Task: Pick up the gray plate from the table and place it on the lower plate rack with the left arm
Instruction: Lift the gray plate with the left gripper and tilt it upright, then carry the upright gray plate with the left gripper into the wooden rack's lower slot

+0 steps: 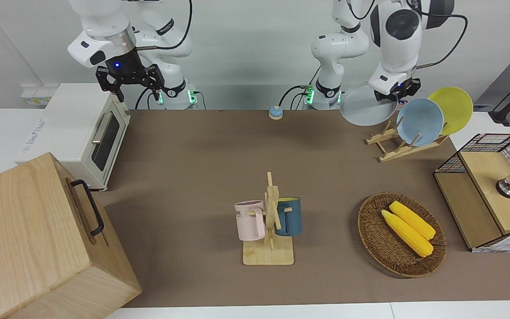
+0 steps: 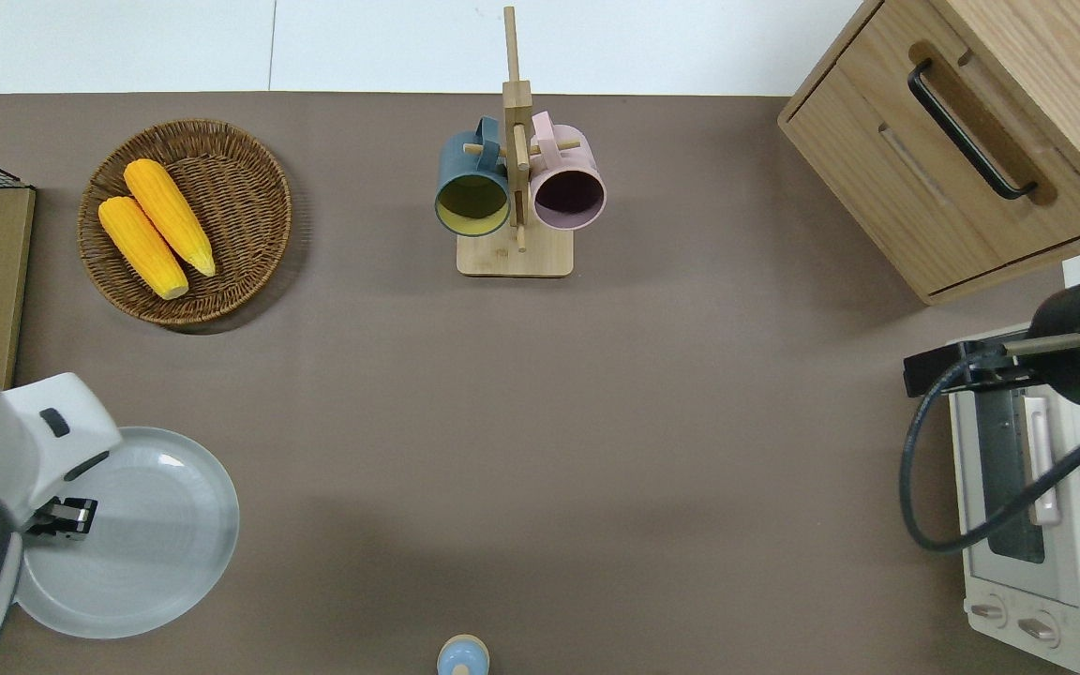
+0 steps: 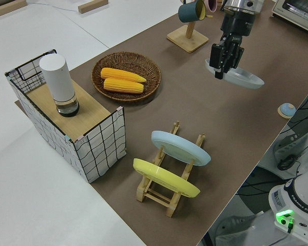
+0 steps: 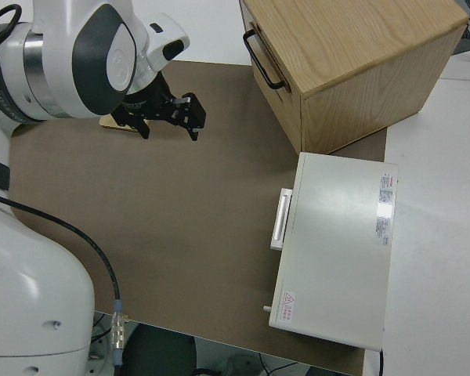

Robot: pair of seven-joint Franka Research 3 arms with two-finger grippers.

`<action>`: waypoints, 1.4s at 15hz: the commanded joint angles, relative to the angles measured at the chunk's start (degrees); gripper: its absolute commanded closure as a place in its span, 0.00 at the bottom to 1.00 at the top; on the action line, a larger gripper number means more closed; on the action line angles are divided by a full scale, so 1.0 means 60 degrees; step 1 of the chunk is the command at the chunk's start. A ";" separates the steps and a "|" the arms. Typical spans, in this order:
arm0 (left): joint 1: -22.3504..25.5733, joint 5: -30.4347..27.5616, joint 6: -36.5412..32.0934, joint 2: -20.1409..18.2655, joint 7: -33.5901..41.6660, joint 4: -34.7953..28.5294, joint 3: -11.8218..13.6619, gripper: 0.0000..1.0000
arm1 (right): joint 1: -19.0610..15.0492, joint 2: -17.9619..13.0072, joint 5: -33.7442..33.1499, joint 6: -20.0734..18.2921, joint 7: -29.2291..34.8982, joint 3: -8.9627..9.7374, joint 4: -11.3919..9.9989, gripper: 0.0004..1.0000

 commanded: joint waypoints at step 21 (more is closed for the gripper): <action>-0.0519 0.5485 -0.3888 0.3223 -0.5524 -0.1102 -0.1039 1.00 | -0.0068 -0.0024 0.0071 -0.0138 -0.0014 0.0048 0.0058 0.01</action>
